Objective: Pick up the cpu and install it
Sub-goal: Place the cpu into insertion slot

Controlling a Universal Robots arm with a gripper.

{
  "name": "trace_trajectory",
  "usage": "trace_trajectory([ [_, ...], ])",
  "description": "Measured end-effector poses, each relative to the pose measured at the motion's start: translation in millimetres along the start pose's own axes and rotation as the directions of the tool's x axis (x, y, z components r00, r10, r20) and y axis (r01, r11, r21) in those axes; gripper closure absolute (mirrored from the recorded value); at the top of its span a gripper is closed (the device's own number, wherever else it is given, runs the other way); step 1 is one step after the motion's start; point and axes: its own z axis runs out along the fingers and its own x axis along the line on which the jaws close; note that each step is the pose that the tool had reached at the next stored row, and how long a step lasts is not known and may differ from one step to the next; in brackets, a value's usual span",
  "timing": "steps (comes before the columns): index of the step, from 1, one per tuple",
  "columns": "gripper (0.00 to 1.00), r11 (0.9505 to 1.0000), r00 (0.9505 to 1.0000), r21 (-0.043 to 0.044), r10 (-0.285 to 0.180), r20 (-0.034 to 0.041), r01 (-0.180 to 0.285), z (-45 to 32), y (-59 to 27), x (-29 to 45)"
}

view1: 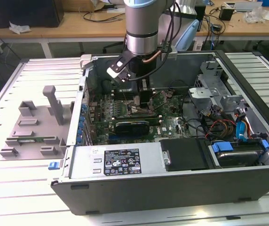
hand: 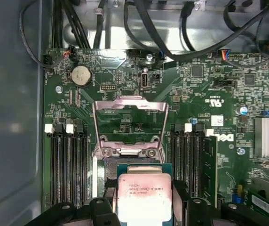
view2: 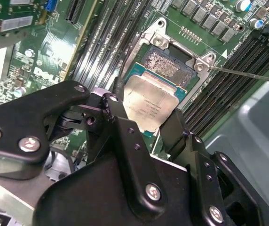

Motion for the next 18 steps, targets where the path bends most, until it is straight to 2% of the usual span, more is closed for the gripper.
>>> trace_trajectory([
  [7,0.45,0.9999,0.9999,0.0035,-0.011,-0.0007,0.011,17.6,-0.5,1.5],
  [12,0.45,0.9999,0.9999,0.0032,-0.014,-0.0065,0.014,21.4,-0.6,5.4],
  [18,0.45,0.9999,0.9999,0.0032,-0.014,-0.0068,0.014,25.5,-6.1,8.4],
])
